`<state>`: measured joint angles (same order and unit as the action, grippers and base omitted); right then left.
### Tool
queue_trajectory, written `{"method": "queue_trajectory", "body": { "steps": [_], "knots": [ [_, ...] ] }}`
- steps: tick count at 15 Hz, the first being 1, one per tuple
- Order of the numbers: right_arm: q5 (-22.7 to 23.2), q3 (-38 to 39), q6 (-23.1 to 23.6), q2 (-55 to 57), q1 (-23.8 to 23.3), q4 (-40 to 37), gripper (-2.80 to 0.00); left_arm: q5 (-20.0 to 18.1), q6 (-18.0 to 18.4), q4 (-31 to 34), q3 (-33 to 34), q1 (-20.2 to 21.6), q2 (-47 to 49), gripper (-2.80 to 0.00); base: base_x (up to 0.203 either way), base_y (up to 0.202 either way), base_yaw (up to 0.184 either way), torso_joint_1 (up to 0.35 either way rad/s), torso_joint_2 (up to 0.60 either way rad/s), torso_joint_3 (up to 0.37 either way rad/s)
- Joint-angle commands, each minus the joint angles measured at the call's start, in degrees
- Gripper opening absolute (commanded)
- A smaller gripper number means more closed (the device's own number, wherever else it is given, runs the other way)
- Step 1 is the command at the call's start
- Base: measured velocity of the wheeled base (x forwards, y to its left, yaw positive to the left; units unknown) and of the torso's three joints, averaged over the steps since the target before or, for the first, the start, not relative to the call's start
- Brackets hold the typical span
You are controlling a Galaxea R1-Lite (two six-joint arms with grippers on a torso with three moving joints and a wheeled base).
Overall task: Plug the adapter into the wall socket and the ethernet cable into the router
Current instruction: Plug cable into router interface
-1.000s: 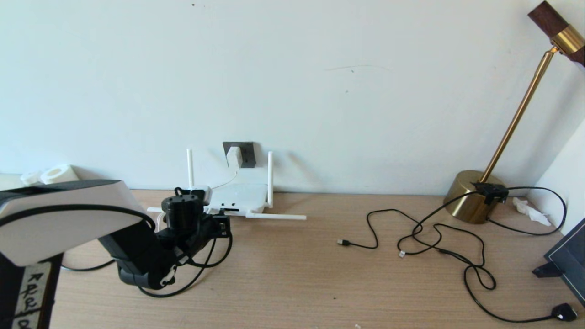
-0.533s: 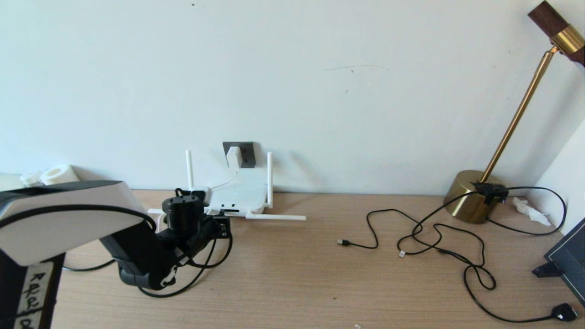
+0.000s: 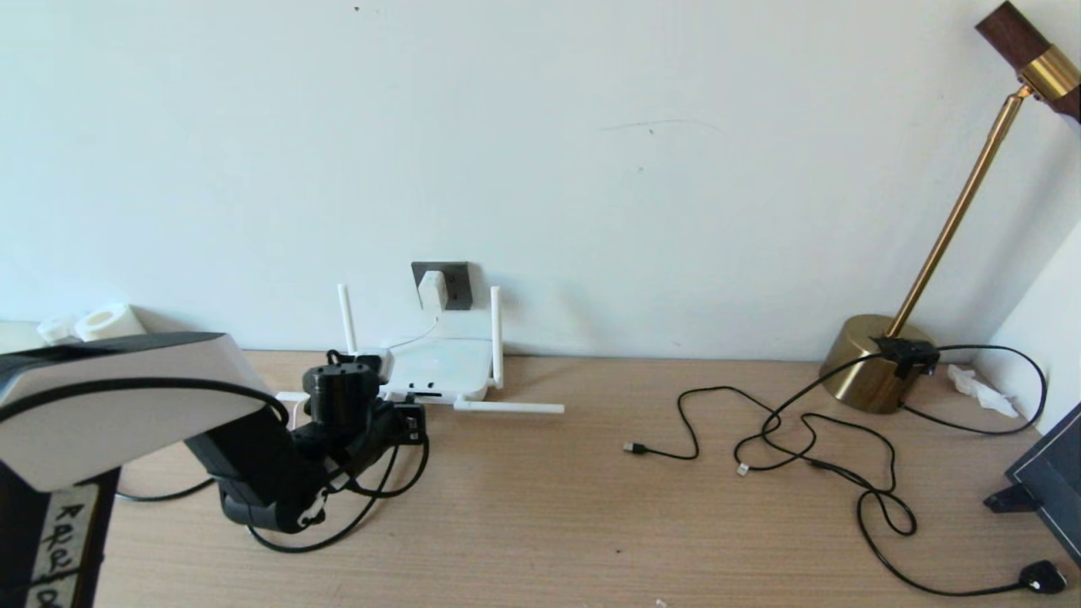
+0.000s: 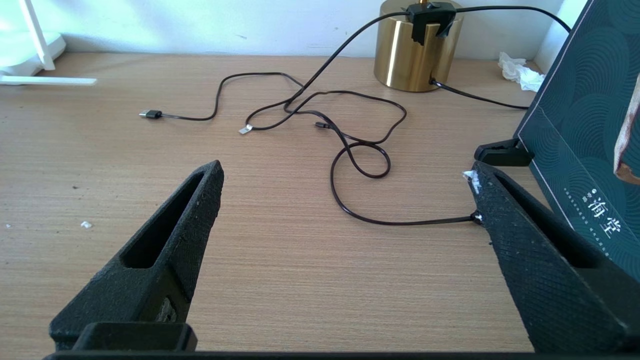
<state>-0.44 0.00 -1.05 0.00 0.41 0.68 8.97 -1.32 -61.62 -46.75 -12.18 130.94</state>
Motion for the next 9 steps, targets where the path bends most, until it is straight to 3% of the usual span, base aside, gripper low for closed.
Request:
{"method": "queue_trajectory", "body": {
  "steps": [1,9],
  "knots": [
    [0.00,0.00,-0.01,0.09,0.02,0.02,0.00,0.01,-0.09,-0.16,-0.09,-0.04,0.19,-2.80,0.000,0.000,0.000,0.000,0.00,0.000],
    [0.00,0.00,-0.01,0.09,0.02,0.02,0.00,0.01,0.00,-0.08,-0.53,-0.03,0.29,-2.80,0.000,0.000,0.000,0.000,0.00,0.000]
  ]
}}
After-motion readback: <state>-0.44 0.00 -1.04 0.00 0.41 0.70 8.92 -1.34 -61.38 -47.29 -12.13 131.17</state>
